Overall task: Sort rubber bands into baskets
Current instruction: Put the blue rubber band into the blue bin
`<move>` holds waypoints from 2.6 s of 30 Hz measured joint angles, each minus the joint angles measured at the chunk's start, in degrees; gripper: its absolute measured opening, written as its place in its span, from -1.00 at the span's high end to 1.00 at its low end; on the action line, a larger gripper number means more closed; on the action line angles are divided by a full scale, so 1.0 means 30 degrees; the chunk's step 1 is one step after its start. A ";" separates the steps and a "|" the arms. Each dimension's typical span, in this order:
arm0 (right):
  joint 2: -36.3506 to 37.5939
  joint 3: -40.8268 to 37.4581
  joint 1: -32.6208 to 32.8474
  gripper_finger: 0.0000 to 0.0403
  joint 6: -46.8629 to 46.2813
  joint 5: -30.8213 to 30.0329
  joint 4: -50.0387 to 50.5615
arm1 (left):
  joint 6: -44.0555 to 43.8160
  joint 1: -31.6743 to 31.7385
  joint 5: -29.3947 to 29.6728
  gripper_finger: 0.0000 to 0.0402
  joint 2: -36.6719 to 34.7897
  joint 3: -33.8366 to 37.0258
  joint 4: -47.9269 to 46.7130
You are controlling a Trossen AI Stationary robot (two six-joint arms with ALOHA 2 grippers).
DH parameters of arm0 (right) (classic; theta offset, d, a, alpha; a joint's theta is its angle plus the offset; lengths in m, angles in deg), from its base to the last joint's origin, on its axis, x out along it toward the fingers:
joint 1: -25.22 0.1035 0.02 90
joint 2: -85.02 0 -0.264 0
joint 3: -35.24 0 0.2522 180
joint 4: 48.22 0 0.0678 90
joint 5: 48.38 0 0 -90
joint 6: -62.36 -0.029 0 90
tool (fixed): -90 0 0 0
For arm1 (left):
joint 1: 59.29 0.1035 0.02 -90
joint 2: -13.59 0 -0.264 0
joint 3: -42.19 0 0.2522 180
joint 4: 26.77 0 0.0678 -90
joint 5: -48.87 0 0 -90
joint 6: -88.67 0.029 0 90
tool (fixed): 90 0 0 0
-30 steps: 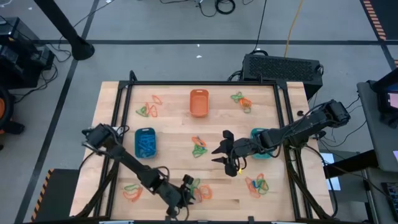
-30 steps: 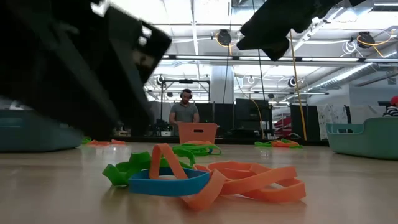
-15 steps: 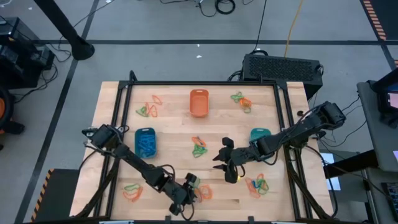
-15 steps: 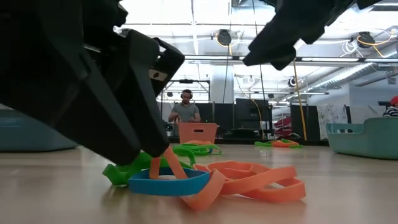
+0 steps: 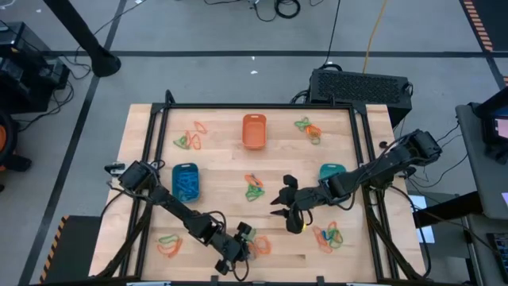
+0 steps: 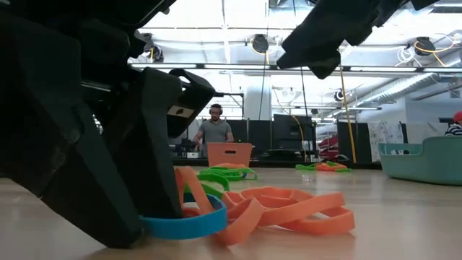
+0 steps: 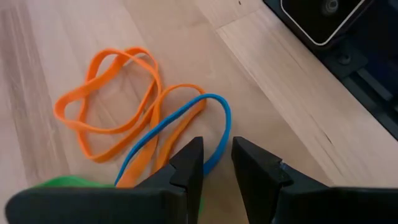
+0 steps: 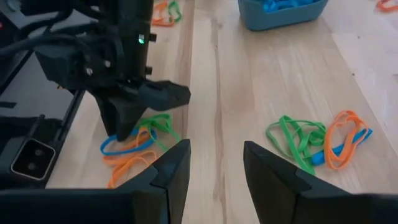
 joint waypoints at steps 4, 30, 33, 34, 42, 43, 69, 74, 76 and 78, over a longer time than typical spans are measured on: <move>0.0000 0.0000 0.0000 0.30 -0.0009 -0.0022 -0.0282 | -0.0004 -0.0015 0.0070 0.53 0.0031 -0.0079 0.0010; 0.0000 -0.0007 -0.0095 0.30 0.0137 -0.0036 -0.0501 | -0.0452 0.0205 0.4742 0.99 -0.3763 -0.0153 -0.2848; 0.0000 -0.0007 -0.0095 0.30 0.0137 -0.0029 -0.0486 | -0.0747 0.0260 0.5724 0.99 -0.4446 -0.0153 -0.3667; 0.0000 -0.0007 -0.0095 0.30 0.0137 -0.0023 -0.0473 | -0.0855 0.0312 0.6046 0.99 -0.4710 -0.0156 -0.3892; 0.0007 -0.0015 -0.0080 0.30 0.0048 -0.0007 -0.0330 | -0.3832 0.0384 0.7517 0.99 -0.7157 -0.0182 -0.9451; 0.0007 -0.0015 -0.0080 0.30 0.0042 -0.0007 -0.0339 | -0.4630 0.0379 0.7581 0.99 -0.7552 -0.0178 -1.0662; 0.0015 -0.0015 -0.0080 0.30 -0.0001 -0.0015 -0.0411 | -1.6933 0.0827 0.6666 0.99 -1.2630 0.5148 -2.6189; 0.0015 -0.0015 -0.0080 0.30 0.0384 -0.0022 -0.0423 | -1.5560 0.1324 0.6723 0.99 -1.2621 0.6039 -2.4600; 0.0015 -0.0015 -0.0080 0.30 0.0749 -0.0022 -0.0423 | -1.4893 0.1557 0.6994 0.99 -1.2629 0.6082 -2.4102; 0.0015 -0.0015 -0.0080 0.30 0.1087 -0.0029 -0.0413 | -1.4249 0.1913 0.7067 0.99 -1.2629 0.6069 -2.3450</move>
